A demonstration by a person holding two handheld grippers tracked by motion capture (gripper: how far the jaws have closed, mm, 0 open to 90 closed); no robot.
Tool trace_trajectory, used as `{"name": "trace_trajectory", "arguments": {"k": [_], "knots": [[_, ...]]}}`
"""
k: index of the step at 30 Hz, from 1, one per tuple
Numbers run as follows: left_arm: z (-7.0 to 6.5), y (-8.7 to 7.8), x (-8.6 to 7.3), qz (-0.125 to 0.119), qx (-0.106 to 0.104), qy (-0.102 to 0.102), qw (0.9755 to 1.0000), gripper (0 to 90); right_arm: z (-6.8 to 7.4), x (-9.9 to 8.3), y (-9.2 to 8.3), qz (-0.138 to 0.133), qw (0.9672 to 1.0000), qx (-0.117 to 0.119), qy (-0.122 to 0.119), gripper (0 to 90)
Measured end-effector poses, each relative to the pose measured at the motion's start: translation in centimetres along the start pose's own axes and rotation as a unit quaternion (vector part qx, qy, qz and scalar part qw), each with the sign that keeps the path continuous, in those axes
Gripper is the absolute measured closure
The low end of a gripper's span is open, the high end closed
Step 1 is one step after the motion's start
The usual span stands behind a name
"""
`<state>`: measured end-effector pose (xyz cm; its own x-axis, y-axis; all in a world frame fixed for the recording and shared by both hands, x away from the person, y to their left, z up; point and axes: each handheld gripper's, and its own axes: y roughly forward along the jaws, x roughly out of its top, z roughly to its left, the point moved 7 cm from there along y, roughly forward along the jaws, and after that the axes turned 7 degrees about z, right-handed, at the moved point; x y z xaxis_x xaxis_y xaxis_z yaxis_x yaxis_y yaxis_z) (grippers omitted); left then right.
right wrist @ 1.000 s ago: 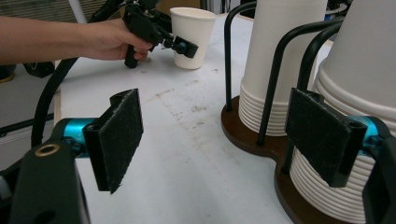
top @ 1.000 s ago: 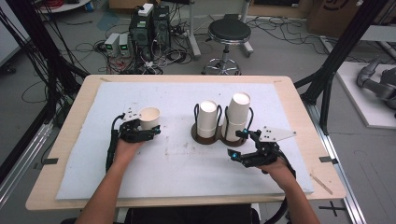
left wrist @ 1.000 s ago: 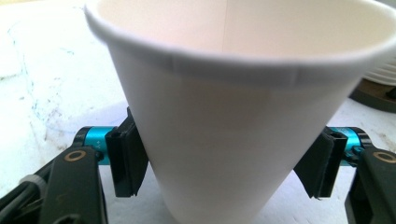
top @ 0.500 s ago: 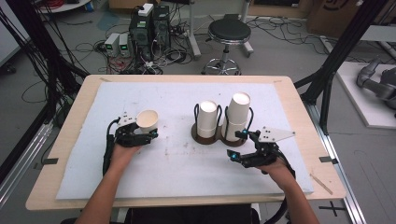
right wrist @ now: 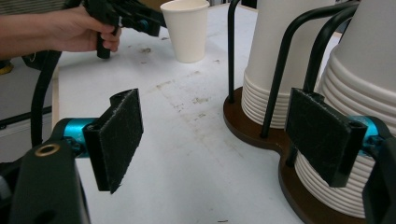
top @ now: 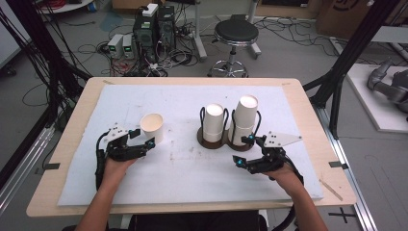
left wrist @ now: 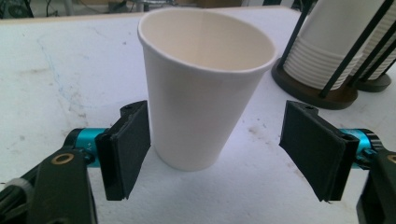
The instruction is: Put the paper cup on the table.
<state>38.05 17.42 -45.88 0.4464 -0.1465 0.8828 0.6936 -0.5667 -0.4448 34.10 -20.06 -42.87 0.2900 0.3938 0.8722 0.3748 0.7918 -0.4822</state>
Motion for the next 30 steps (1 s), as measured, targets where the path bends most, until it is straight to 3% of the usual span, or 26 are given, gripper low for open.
{"name": "trace_trajectory", "arguments": {"k": [6, 17, 30], "knots": [[-1.1, -1.7, 1.1, -0.048, -0.017, 0.004, 0.9987, 24.4, 0.0, -0.3, 0.1, 0.005, 1.0000, -0.004, 0.003, 19.9], [-2.7, -2.1, 2.6, -0.083, -0.052, 0.018, 0.9950, 20.0, -0.7, -0.9, -1.3, -0.006, 0.9989, -0.043, 0.017, 19.8], [-2.3, -2.4, 3.0, -0.095, -0.043, 0.017, 0.9944, 20.0, -2.1, -2.1, -4.0, -0.016, 0.9949, -0.092, 0.038, 19.9]]}}
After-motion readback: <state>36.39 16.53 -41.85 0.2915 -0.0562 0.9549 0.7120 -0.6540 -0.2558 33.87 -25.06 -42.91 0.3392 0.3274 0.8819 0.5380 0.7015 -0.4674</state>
